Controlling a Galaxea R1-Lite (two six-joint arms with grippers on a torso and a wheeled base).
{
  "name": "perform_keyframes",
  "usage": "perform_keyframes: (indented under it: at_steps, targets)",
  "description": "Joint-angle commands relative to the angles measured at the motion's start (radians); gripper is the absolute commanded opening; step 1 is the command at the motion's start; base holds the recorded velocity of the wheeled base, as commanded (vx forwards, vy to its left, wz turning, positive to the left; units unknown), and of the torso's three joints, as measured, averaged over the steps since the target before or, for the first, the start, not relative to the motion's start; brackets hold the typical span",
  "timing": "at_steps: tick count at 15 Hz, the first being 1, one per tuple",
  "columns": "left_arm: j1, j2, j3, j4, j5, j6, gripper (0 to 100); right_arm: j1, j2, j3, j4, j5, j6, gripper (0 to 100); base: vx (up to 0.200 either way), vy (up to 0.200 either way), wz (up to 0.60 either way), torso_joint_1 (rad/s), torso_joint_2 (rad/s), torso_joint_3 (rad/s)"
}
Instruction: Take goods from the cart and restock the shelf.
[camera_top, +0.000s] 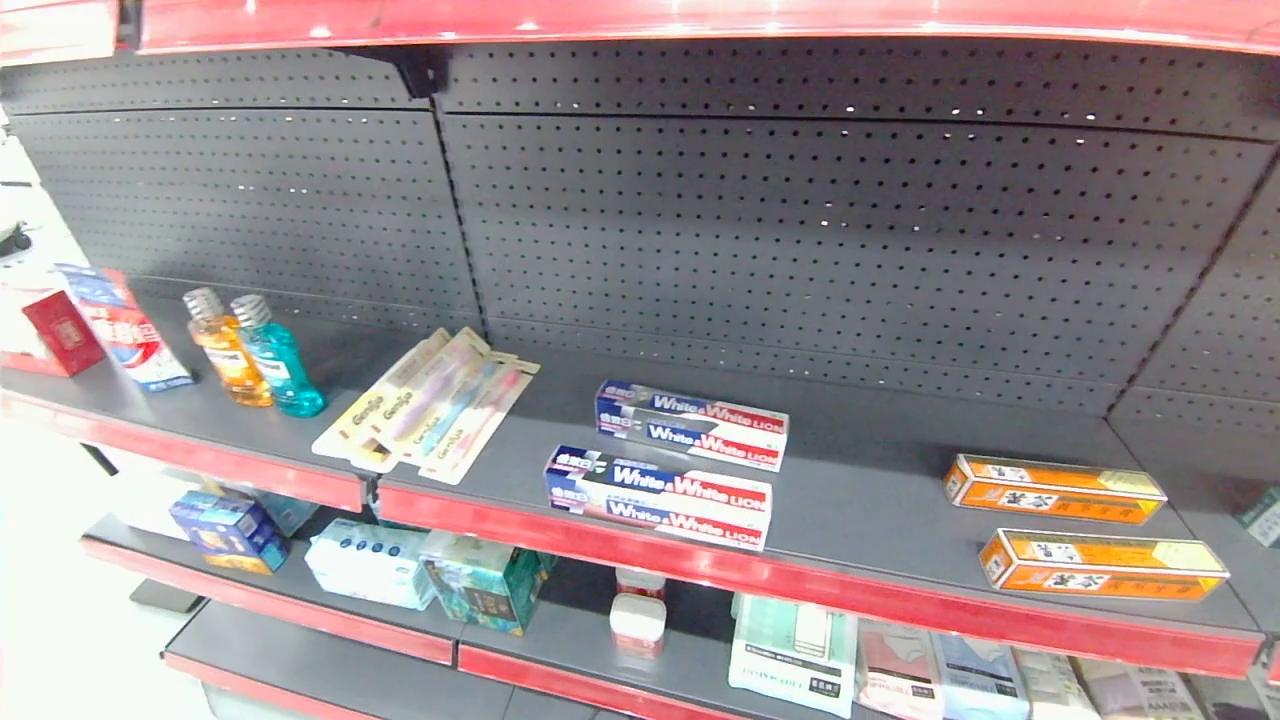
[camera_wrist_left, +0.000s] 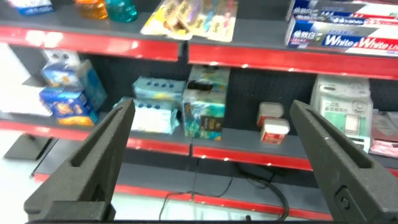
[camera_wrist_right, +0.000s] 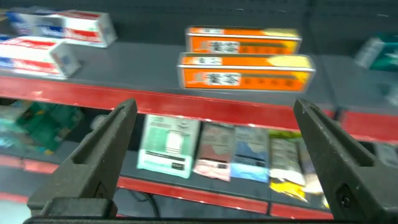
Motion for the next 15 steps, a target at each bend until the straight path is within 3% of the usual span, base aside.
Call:
perform_keyframes:
  at_steps: [1, 4, 9, 11, 12, 13, 14, 15]
  targets:
    - [0.001, 0.001, 0.0, 0.0, 0.0, 0.0, 100, 0.0, 0.002, 0.0, 0.0, 0.0, -0.001, 100, 0.0, 0.0, -0.6, 0.017, 0.0, -0.007]
    - [0.001, 0.001, 0.0, 0.0, 0.0, 0.0, 100, 0.0, 0.002, 0.0, 0.0, 0.001, 0.001, 100, 0.0, 0.0, -0.6, 0.002, 0.0, 0.002]
    - [0.001, 0.0, 0.0, 0.0, 0.0, 0.003, 100, -0.002, 0.002, 0.0, 0.0, 0.0, 0.001, 100, 0.0, 0.0, 0.0, 0.0, 0.0, 0.0]
    - [0.002, 0.0, 0.0, -0.003, 0.029, 0.008, 100, 0.0, 0.002, 0.0, 0.0, 0.0, -0.002, 100, 0.0, 0.0, 0.0, 0.0, 0.0, 0.0]
    - [0.002, 0.015, -0.058, -0.009, 0.061, 0.0, 100, 0.0, 0.002, 0.0, 0.0, 0.0, -0.004, 100, 0.0, 0.0, 0.0, 0.0, 0.0, 0.0]
    - [-0.001, 0.237, -0.304, -0.003, 0.084, -0.091, 100, 0.0, 0.002, 0.0, 0.0, 0.0, -0.002, 100, 0.0, 0.0, 0.0, 0.0, 0.0, 0.0]
    - [0.005, 0.368, -0.434, -0.004, 0.092, -0.152, 100, 0.0, 0.002, 0.0, 0.0, 0.001, -0.005, 100, 0.0, 0.0, 0.0, 0.0, 0.0, 0.0]
    - [0.007, 0.458, -0.523, 0.017, 0.101, -0.146, 100, 0.0, 0.002, 0.0, 0.0, 0.001, -0.002, 100, 0.0, 0.0, 0.0, 0.0, 0.0, 0.0]
